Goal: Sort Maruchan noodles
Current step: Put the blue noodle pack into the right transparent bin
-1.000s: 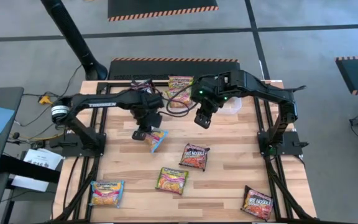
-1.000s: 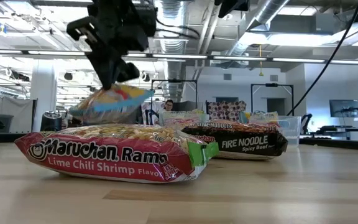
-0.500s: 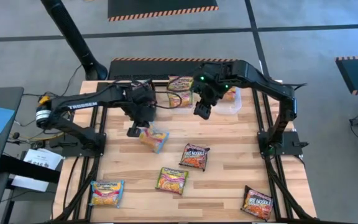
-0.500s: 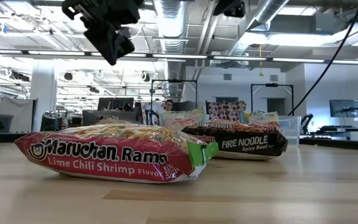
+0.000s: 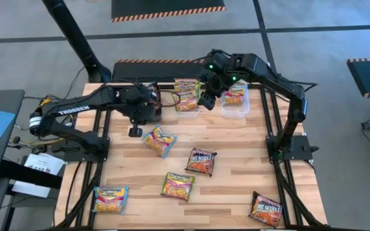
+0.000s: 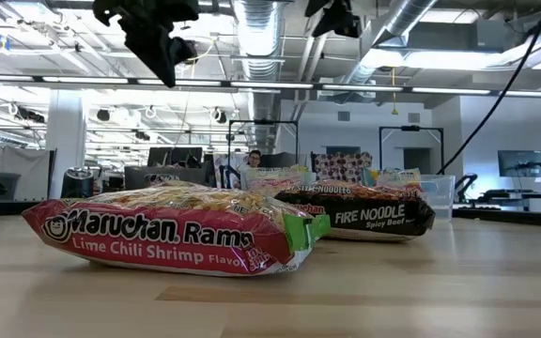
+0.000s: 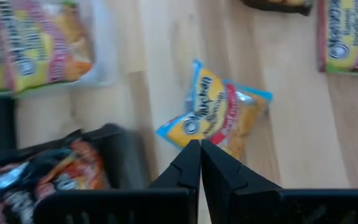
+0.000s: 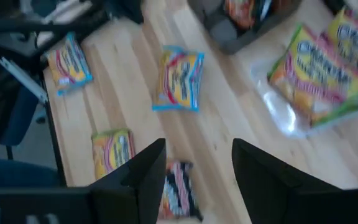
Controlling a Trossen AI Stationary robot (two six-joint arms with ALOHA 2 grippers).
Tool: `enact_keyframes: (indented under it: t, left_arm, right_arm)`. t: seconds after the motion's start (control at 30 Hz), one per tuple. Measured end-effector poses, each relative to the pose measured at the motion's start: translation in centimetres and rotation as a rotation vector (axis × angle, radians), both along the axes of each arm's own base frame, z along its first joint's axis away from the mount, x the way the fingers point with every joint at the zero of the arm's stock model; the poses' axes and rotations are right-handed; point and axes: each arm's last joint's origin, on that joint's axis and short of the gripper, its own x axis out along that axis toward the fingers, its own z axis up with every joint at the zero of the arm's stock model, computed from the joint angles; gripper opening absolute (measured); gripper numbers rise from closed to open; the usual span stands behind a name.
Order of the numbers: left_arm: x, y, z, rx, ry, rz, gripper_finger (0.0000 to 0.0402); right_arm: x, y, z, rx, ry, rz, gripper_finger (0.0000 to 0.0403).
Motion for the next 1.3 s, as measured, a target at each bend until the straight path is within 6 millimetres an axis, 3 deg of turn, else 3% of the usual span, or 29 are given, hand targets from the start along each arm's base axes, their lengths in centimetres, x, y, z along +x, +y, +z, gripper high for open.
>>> enact_keyframes:
  t: [0.3, 0.57, 0.77, 0.97, 1.3]
  left_arm:
    - [-2.4, -0.4, 3.5, 0.082, -0.231, 0.121, 0.0]
    - [-5.5, -0.9, 6.8, 0.077, -0.491, 0.252, 0.0]
    - [-7.9, -1.7, 8.3, 0.056, -0.609, 0.287, 0.0]
    - [-9.5, -2.3, 8.6, -0.005, -0.636, 0.331, 0.0]
    - [-10.1, -2.5, 7.9, -0.078, -0.568, 0.378, 0.0]
  right_arm:
    - [1.8, -0.2, 0.1, -0.073, -0.156, 0.065, 0.0246]
    - [5.5, 0.8, -0.7, -0.118, -0.289, 0.12, 0.0245]
    - [8.5, 1.4, -4.0, -0.092, -0.227, 0.147, 0.0244]
    - [11.7, 2.1, -7.6, -0.057, -0.187, 0.165, 0.0244]
    - [15.2, 4.1, -14.2, 0.003, -0.043, 0.221, 0.0244]
